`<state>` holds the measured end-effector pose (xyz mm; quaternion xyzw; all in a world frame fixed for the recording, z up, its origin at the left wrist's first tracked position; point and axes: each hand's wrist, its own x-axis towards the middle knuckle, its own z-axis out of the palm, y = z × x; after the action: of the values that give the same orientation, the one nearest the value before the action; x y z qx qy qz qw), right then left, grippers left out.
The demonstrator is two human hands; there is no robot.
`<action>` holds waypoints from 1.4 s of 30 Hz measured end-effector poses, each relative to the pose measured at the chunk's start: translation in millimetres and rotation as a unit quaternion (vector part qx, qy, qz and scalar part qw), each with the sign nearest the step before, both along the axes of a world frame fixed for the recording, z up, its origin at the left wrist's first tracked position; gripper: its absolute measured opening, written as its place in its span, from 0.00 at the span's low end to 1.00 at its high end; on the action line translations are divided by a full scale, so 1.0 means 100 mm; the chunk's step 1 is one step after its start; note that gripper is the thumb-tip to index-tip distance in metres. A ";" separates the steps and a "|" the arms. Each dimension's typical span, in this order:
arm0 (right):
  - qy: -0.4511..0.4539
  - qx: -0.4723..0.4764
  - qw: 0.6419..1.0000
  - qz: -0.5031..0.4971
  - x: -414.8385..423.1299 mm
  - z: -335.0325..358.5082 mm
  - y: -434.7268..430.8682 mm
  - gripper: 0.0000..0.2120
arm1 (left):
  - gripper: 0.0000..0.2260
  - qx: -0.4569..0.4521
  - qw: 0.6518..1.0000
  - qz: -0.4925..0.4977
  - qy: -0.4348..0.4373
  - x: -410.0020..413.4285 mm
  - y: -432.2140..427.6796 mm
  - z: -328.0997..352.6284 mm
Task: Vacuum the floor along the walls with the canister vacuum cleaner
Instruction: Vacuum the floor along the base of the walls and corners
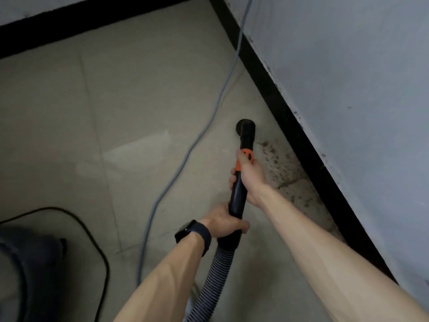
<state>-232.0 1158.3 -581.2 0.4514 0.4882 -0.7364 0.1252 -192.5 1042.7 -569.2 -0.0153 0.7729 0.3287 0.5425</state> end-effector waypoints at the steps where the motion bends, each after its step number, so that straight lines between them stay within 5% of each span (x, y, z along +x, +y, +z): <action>1: 0.005 -0.003 1.000 -0.008 0.06 -0.05 -0.09 0.14 | 0.14 -0.018 1.000 -0.002 0.004 0.04 -0.08 -0.01; 15: 0.026 -0.001 0.998 0.058 0.46 0.01 -0.84 0.15 | 0.19 -0.120 0.979 0.139 0.091 0.81 -0.65 0.20; 22: -0.053 -0.224 0.967 0.112 1.08 0.25 -1.59 0.22 | 0.26 -0.268 0.963 -0.034 0.000 1.17 -1.31 0.84; 30: -0.095 -0.254 0.958 0.089 1.65 0.54 -2.22 0.19 | 0.20 -0.344 0.939 -0.022 -0.003 1.70 -1.77 1.22; 35: -0.095 -0.230 0.967 0.053 2.02 0.61 -2.23 0.19 | 0.23 -0.344 0.930 -0.107 -0.071 1.81 -1.87 1.25; 42: -0.041 -0.093 0.994 0.046 1.48 0.40 -1.83 0.23 | 0.22 -0.216 0.976 0.002 0.022 1.53 -1.64 0.83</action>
<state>-83.8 975.4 -541.1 0.4449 0.4327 -0.7525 0.2203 -39.0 878.8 -485.8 -0.1263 0.8375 0.1552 0.5085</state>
